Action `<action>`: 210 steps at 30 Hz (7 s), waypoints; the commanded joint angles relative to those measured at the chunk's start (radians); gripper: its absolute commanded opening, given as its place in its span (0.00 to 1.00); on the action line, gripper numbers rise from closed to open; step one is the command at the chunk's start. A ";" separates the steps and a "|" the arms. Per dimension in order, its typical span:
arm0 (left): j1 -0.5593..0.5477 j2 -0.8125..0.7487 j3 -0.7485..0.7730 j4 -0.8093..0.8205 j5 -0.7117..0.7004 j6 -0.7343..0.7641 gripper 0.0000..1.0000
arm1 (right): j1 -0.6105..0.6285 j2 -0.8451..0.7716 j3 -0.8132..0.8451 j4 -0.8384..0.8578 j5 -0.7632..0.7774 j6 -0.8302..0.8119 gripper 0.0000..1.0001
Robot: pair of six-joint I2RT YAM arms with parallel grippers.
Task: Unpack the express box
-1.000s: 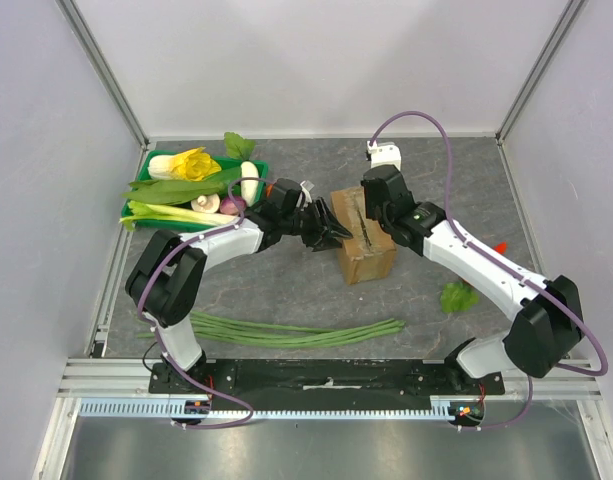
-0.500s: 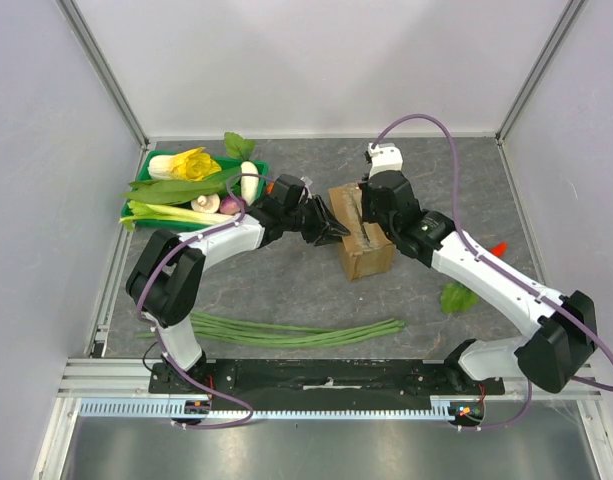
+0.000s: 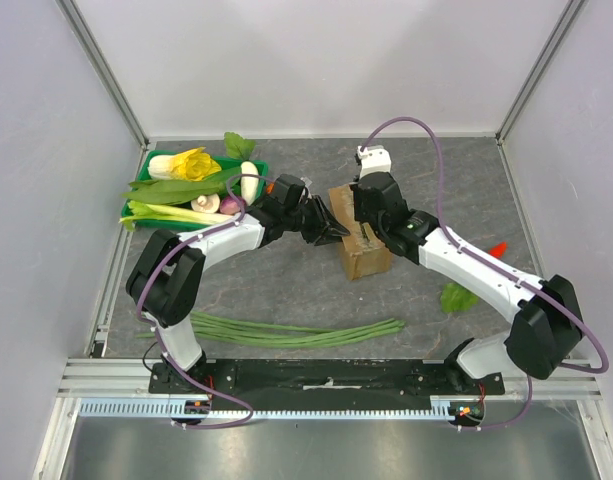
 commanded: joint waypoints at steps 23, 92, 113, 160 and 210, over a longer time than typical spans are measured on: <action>-0.010 0.061 0.060 0.028 -0.043 -0.096 0.30 | 0.002 -0.006 -0.089 -0.010 -0.024 0.032 0.00; -0.026 -0.018 0.197 -0.029 -0.051 0.185 0.56 | -0.058 -0.335 0.095 -0.590 0.129 0.103 0.00; 0.022 -0.224 -0.013 -0.118 -0.124 0.341 0.58 | -0.127 -0.191 -0.042 -0.369 -0.321 0.144 0.00; 0.235 -0.149 -0.148 0.014 -0.010 0.393 0.50 | 0.020 -0.050 0.069 0.039 -0.410 -0.086 0.00; 0.278 -0.405 -0.303 0.167 0.012 0.646 0.62 | 0.062 0.056 -0.059 0.194 -0.456 -0.217 0.00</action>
